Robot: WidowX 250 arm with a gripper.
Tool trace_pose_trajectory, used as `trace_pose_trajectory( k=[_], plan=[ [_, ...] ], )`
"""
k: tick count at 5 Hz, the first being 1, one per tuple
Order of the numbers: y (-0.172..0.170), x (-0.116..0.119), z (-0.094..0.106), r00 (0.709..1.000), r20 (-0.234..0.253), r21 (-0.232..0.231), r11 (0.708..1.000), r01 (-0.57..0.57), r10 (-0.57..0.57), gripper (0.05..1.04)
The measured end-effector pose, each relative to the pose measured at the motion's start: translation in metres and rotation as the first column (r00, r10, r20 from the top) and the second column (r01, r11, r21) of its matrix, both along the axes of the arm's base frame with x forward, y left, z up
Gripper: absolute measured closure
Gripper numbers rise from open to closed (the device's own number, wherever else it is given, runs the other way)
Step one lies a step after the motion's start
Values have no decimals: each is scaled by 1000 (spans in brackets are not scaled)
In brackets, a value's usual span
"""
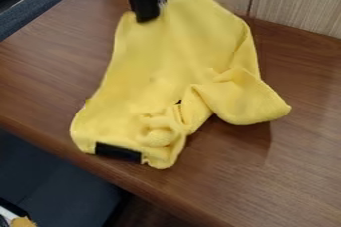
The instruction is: Unfold the cloth from top left to bottom right
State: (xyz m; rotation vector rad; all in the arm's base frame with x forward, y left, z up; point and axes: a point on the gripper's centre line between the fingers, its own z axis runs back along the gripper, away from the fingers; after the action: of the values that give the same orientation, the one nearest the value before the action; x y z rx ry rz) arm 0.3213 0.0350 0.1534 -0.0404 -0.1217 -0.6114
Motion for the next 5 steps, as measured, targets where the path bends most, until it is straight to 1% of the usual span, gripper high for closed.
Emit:
trace_pose_trajectory(
  k=[1,3,4,5],
  plan=[
    [23,9,-11,998,-23,4,998,-66,66,1005],
    [36,21,-58,984,-112,-5,991,-137,136,1005],
    [43,22,-72,976,-142,-2,986,-168,166,974],
    [49,22,-76,969,-161,-1,982,-189,186,799]
  ],
)
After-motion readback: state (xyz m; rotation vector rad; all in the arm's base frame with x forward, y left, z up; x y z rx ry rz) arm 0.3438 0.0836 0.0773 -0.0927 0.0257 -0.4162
